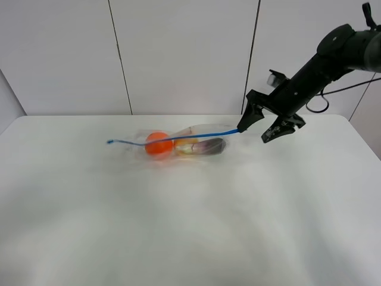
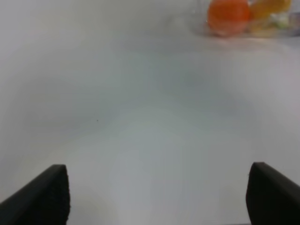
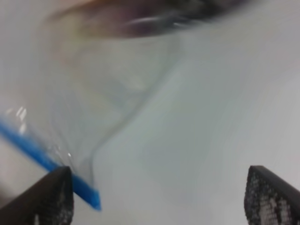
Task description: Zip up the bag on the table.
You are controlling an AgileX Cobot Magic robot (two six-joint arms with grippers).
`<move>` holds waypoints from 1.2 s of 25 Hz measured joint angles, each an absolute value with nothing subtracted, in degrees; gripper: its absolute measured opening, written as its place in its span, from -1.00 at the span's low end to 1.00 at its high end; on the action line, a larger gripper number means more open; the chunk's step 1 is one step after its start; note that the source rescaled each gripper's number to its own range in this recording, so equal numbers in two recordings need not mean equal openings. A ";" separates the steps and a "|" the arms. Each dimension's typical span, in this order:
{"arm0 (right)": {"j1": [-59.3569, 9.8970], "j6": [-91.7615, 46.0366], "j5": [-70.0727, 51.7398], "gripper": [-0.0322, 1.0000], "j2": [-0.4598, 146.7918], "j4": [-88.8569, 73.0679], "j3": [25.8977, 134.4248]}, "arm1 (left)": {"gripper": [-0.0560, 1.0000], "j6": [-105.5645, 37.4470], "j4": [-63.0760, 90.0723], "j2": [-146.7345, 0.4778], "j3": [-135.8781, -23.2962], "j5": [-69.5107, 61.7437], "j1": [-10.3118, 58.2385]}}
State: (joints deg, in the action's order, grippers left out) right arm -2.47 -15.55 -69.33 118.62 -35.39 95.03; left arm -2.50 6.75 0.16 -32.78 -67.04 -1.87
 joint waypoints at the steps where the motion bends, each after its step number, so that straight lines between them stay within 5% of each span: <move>1: -2.47 -13.68 -69.33 0.81 118.62 -30.85 97.16 | 1.00 -2.36 6.69 0.16 -32.78 -67.04 -1.87; 8: -2.38 -6.76 -69.21 0.81 118.56 -8.75 103.88 | 1.00 -2.00 6.59 0.16 -32.78 -67.04 -1.87; 23: -0.73 -3.24 -69.39 0.81 112.10 -0.90 103.79 | 1.00 -1.94 6.59 0.16 -32.78 -67.04 -1.87; 30: -0.08 -3.34 -69.38 0.81 97.84 -1.77 92.51 | 1.00 -1.88 6.59 0.16 -32.78 -67.04 -1.87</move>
